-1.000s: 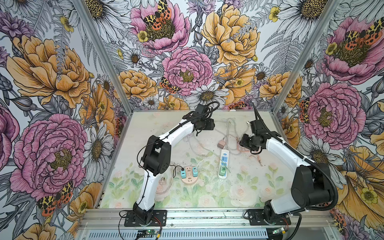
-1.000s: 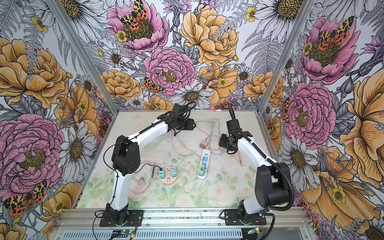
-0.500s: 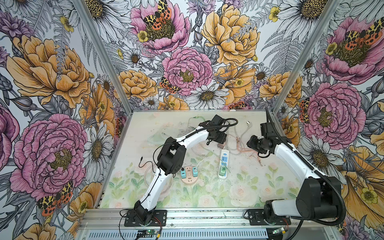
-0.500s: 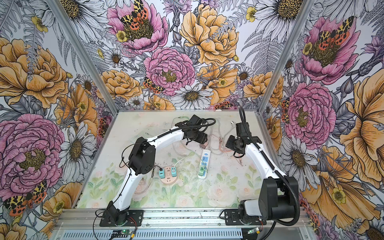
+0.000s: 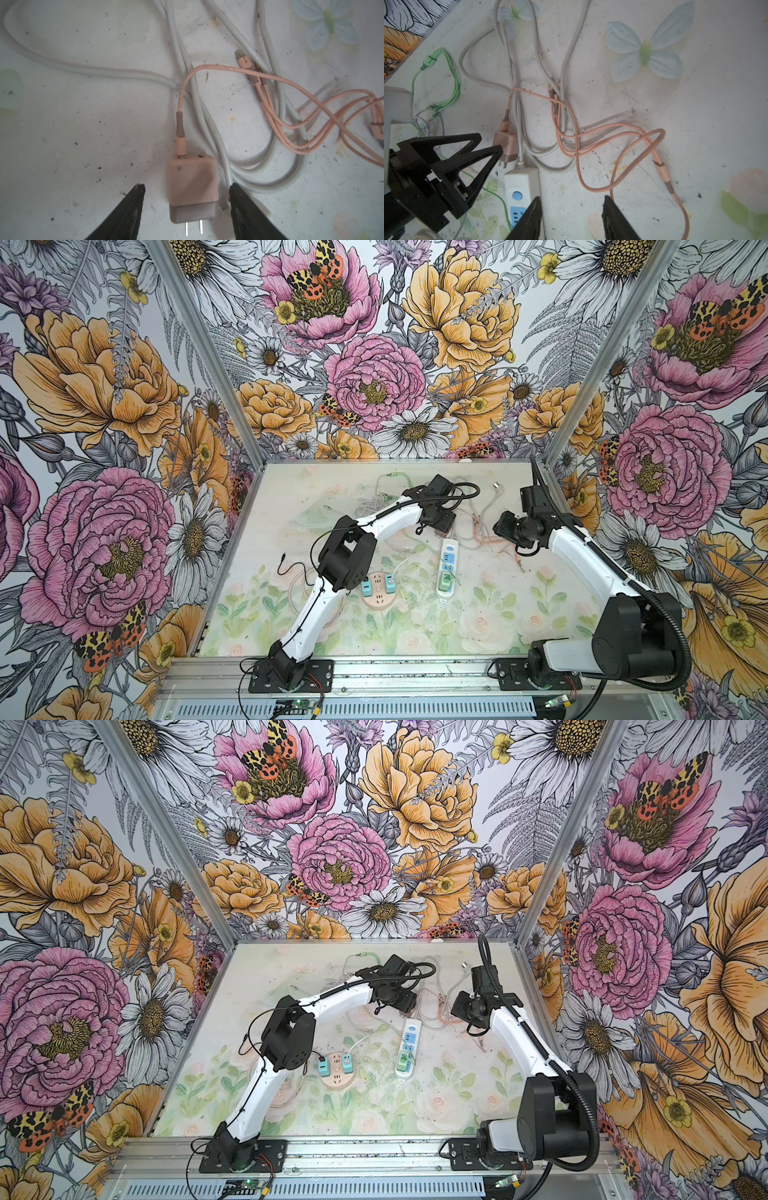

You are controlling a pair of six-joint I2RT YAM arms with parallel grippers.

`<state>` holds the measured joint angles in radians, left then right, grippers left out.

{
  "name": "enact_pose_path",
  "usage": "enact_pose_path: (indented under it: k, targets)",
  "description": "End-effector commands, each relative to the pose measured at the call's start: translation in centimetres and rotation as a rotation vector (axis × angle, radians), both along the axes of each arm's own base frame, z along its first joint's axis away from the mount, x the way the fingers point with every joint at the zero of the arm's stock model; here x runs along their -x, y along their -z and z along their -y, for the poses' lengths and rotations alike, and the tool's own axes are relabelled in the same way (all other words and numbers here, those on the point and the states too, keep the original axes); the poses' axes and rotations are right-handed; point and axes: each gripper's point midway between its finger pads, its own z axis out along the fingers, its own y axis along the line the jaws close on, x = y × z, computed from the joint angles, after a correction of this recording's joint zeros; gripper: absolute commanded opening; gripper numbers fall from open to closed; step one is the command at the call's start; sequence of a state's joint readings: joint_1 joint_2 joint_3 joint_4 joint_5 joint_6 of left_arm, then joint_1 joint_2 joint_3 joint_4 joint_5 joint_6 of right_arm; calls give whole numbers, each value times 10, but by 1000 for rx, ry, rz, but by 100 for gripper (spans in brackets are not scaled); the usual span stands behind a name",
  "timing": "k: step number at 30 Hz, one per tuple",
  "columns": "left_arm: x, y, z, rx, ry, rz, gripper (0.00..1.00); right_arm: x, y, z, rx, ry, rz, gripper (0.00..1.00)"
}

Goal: Insert the plug
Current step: 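Lower left gripper and grasp the pink charger while right gripper approaches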

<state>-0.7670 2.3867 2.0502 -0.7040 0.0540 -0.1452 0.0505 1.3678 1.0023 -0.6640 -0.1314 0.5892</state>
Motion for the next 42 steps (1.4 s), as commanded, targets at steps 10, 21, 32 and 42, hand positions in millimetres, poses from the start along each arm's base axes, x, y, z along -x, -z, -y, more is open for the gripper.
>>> enact_pose_path:
  k: [10,21,32,42]
  targets:
    - [12,29,-3,-104,21,-14,69,1,0,0,-9,-8,8,49]
    - [11,44,-7,-145,8,-14,68,3,3,-2,-18,-8,-2,49]
    - [5,54,-2,-160,36,2,59,5,8,-3,-27,-12,-17,49]
    - [6,38,0,-129,54,8,37,4,9,-11,-61,-34,-20,49]
